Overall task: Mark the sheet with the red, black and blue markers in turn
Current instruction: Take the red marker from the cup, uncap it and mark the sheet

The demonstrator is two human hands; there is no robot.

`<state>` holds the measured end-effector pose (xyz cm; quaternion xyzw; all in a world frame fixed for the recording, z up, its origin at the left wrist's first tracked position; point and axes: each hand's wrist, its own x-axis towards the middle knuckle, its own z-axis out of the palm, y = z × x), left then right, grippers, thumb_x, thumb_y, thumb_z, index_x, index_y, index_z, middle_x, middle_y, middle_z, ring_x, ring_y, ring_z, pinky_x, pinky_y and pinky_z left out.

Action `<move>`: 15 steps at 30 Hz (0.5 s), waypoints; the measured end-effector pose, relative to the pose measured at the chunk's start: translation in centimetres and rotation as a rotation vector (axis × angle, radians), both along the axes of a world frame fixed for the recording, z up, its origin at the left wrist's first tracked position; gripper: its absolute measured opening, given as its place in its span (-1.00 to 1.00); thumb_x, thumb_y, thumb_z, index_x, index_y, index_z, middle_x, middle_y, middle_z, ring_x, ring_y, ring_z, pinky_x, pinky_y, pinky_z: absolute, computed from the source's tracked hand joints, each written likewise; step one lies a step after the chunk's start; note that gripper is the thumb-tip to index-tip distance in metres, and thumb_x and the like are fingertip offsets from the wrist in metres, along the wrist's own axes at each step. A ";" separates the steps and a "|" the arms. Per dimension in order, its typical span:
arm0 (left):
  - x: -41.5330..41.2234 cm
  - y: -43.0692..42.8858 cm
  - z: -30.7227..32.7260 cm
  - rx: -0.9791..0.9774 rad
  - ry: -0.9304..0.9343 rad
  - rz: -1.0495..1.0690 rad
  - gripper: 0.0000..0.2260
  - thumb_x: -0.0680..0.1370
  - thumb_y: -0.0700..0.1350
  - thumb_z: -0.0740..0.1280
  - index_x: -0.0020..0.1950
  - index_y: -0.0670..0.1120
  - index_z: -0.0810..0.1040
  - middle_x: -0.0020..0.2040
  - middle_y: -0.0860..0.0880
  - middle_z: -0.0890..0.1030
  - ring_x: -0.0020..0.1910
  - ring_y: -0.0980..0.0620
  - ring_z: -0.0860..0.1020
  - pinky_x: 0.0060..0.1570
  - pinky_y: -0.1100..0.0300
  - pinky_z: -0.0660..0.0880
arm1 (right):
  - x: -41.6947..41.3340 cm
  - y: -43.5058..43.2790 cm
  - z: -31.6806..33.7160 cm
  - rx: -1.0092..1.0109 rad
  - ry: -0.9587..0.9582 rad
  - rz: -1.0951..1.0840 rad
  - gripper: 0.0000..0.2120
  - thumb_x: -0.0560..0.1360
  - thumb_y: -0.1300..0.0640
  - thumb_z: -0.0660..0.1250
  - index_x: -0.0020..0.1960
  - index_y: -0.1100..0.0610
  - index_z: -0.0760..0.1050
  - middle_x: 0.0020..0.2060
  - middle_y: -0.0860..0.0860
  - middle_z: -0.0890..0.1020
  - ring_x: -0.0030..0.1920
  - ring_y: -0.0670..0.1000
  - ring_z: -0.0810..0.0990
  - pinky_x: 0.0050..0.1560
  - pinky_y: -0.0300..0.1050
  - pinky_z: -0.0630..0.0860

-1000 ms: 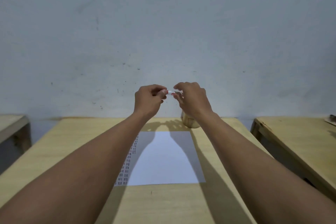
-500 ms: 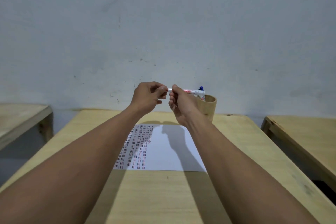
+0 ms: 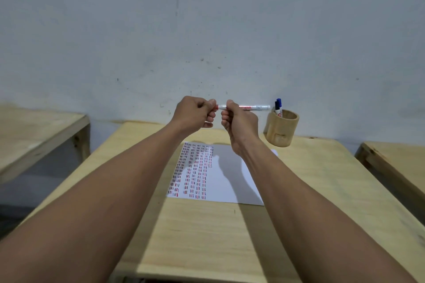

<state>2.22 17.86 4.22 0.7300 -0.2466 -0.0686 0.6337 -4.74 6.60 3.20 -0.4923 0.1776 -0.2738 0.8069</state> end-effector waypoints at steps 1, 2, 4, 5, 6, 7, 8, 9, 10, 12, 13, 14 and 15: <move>0.3 0.4 -0.1 0.013 0.038 -0.005 -0.72 0.64 -0.06 0.31 -0.08 -0.24 0.67 -0.29 -0.08 0.59 -0.33 0.01 0.55 -0.05 -0.05 0.67 | 0.1 -0.1 -0.1 -0.001 0.010 -0.007 -0.81 0.59 0.20 0.38 -0.20 0.21 0.58 -0.40 0.05 0.56 -0.43 -0.08 0.50 -0.41 -0.30 0.51; 0.6 0.9 -0.3 0.026 0.067 -0.006 -0.71 0.64 -0.05 0.30 -0.07 -0.24 0.67 -0.29 -0.08 0.59 -0.32 0.01 0.54 -0.05 -0.06 0.67 | 0.2 -0.3 -0.2 -0.003 0.024 -0.006 -0.81 0.59 0.19 0.38 -0.19 0.21 0.58 -0.40 0.04 0.56 -0.43 -0.08 0.50 -0.42 -0.30 0.51; 1.4 2.0 -0.8 0.055 0.067 0.019 -0.75 0.62 -0.05 0.34 -0.07 -0.21 0.67 -0.24 -0.08 0.61 -0.25 -0.01 0.58 -0.04 -0.05 0.67 | 0.1 -0.6 -0.5 -0.020 0.063 0.017 -0.82 0.58 0.16 0.39 -0.18 0.20 0.58 -0.40 0.03 0.56 -0.42 -0.09 0.51 -0.41 -0.29 0.51; 1.8 2.4 -1.1 0.080 0.045 0.040 -0.80 0.60 -0.07 0.37 -0.08 -0.19 0.68 -0.21 -0.09 0.63 -0.22 -0.01 0.60 -0.04 -0.05 0.67 | 0.2 -0.7 -0.7 -0.035 0.084 0.030 -0.82 0.58 0.16 0.39 -0.18 0.19 0.58 -0.40 0.02 0.56 -0.42 -0.09 0.51 -0.40 -0.28 0.51; 2.1 2.8 -1.4 0.113 0.016 0.071 -0.85 0.57 -0.10 0.41 -0.09 -0.16 0.69 -0.18 -0.11 0.66 -0.20 -0.02 0.63 -0.04 -0.05 0.67 | 0.2 -0.6 -1.0 -0.051 0.105 0.040 -0.83 0.58 0.15 0.39 -0.17 0.18 0.58 -0.39 0.01 0.56 -0.41 -0.09 0.51 -0.40 -0.27 0.51; 2.3 3.2 -1.8 0.150 -0.014 0.116 -0.89 0.53 -0.12 0.45 -0.10 -0.15 0.69 -0.17 -0.12 0.68 -0.19 -0.04 0.65 -0.06 -0.04 0.68 | 0.3 -0.5 -1.2 -0.068 0.124 0.048 -0.84 0.58 0.15 0.39 -0.17 0.17 0.58 -0.39 0.01 0.55 -0.41 -0.09 0.51 -0.40 -0.26 0.51; 2.6 3.4 -2.2 0.197 -0.055 0.177 -0.91 0.49 -0.13 0.49 -0.11 -0.15 0.68 -0.17 -0.13 0.70 -0.21 -0.06 0.67 -0.09 -0.01 0.68 | 0.4 -0.4 -1.5 -0.083 0.139 0.052 -0.84 0.57 0.14 0.39 -0.16 0.17 0.58 -0.39 0.00 0.55 -0.41 -0.10 0.51 -0.39 -0.26 0.51; 2.8 3.7 -2.6 0.252 -0.100 0.238 -0.90 0.46 -0.13 0.52 -0.12 -0.15 0.67 -0.19 -0.14 0.71 -0.23 -0.08 0.68 -0.14 0.04 0.67 | 0.5 -0.2 -1.8 -0.101 0.151 0.055 -0.84 0.57 0.14 0.39 -0.17 0.16 0.57 -0.39 0.00 0.55 -0.42 -0.10 0.50 -0.39 -0.25 0.51; 3.1 4.1 -3.1 0.304 -0.150 0.279 -0.89 0.44 -0.14 0.53 -0.11 -0.15 0.68 -0.20 -0.14 0.71 -0.26 -0.08 0.66 -0.19 0.11 0.62 | 0.6 -0.1 -2.1 -0.126 0.164 0.058 -0.83 0.57 0.14 0.39 -0.18 0.15 0.56 -0.39 -0.01 0.55 -0.42 -0.10 0.50 -0.38 -0.24 0.51; 3.6 4.8 -4.1 0.437 -0.228 0.298 -0.89 0.47 -0.19 0.50 -0.03 -0.16 0.72 -0.12 -0.12 0.71 -0.21 -0.05 0.64 -0.14 0.20 0.53 | 0.8 0.1 -2.5 -0.194 0.195 0.065 -0.81 0.58 0.14 0.37 -0.21 0.14 0.55 -0.38 -0.01 0.54 -0.42 -0.10 0.49 -0.38 -0.24 0.51; 3.9 5.1 -4.7 0.505 -0.257 0.300 -0.88 0.49 -0.22 0.47 0.01 -0.15 0.72 -0.10 -0.12 0.70 -0.14 -0.07 0.64 -0.08 0.20 0.52 | 0.8 0.2 -2.7 -0.224 0.206 0.068 -0.80 0.58 0.14 0.37 -0.22 0.14 0.54 -0.38 -0.01 0.54 -0.42 -0.10 0.48 -0.39 -0.24 0.51; 4.2 5.4 -5.4 0.571 -0.271 0.290 -0.85 0.50 -0.27 0.43 0.03 -0.10 0.72 -0.12 -0.13 0.67 -0.13 -0.11 0.62 -0.05 0.18 0.53 | 0.8 0.3 -2.9 -0.246 0.212 0.070 -0.80 0.58 0.15 0.36 -0.22 0.13 0.54 -0.38 -0.02 0.53 -0.41 -0.10 0.48 -0.39 -0.24 0.50; 4.3 5.5 -5.9 0.638 -0.282 0.277 -0.78 0.50 -0.32 0.38 0.00 -0.04 0.70 -0.19 -0.12 0.63 -0.19 -0.15 0.56 -0.08 0.18 0.51 | 0.9 0.4 -3.0 -0.261 0.217 0.070 -0.81 0.58 0.15 0.36 -0.21 0.13 0.54 -0.38 -0.02 0.53 -0.40 -0.09 0.48 -0.38 -0.23 0.50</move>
